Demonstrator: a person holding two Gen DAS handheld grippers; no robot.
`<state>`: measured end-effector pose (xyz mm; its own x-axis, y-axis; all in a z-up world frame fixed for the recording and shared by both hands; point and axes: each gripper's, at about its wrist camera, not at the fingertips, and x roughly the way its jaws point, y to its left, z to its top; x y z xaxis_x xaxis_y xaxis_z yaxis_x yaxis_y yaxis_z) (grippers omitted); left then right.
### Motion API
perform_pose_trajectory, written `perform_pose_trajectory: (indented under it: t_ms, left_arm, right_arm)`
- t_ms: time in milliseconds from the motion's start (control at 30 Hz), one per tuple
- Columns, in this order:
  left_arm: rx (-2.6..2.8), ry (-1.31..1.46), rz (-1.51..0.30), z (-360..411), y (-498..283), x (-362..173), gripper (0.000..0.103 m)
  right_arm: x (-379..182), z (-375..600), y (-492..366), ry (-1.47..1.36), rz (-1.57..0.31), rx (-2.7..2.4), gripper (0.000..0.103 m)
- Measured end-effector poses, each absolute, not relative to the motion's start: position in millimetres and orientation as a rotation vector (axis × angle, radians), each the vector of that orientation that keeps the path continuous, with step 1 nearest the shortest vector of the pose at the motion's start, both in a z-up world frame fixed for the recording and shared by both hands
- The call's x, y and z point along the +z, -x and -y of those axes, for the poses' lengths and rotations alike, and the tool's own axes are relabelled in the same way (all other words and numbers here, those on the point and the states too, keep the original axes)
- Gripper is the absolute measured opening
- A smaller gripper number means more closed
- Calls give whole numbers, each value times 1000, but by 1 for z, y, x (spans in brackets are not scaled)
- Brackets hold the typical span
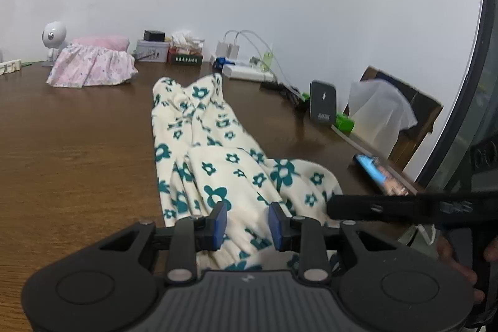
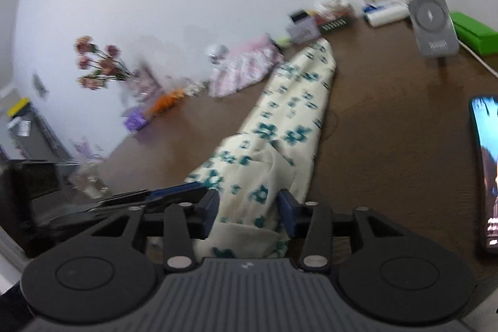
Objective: Fold clothes
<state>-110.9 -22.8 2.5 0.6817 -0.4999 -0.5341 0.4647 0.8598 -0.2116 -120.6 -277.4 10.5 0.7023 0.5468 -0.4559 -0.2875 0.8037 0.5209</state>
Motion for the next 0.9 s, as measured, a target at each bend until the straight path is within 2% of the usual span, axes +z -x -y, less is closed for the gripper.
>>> perform_pose_trajectory:
  t_ms: [33, 67, 233, 433, 567, 700, 900]
  left_arm:
    - [-535, 52, -616, 24, 110, -1, 27]
    - [-529, 44, -615, 25, 110, -4, 27]
    - [-524, 33, -609, 25, 108, -11, 30]
    - [-522, 63, -622, 22, 104, -11, 31]
    - [-511, 85, -625, 21, 104, -9, 30]
    - [-549, 132, -572, 15, 113, 6, 29]
    - [-643, 83, -571, 24, 122, 6, 30]
  right_arm:
    - [4, 275, 116, -447, -648, 456, 19]
    - [-2, 273, 111, -455, -656, 433, 17]
    - [-8, 261, 112, -355, -637, 402, 17]
    - [18, 246, 138, -169, -468, 479, 17]
    - [-5, 235, 133, -128, -530, 486, 17]
    - [-6, 232, 131, -106, -531, 485, 17]
    - [9, 262, 130, -290, -488, 479, 19]
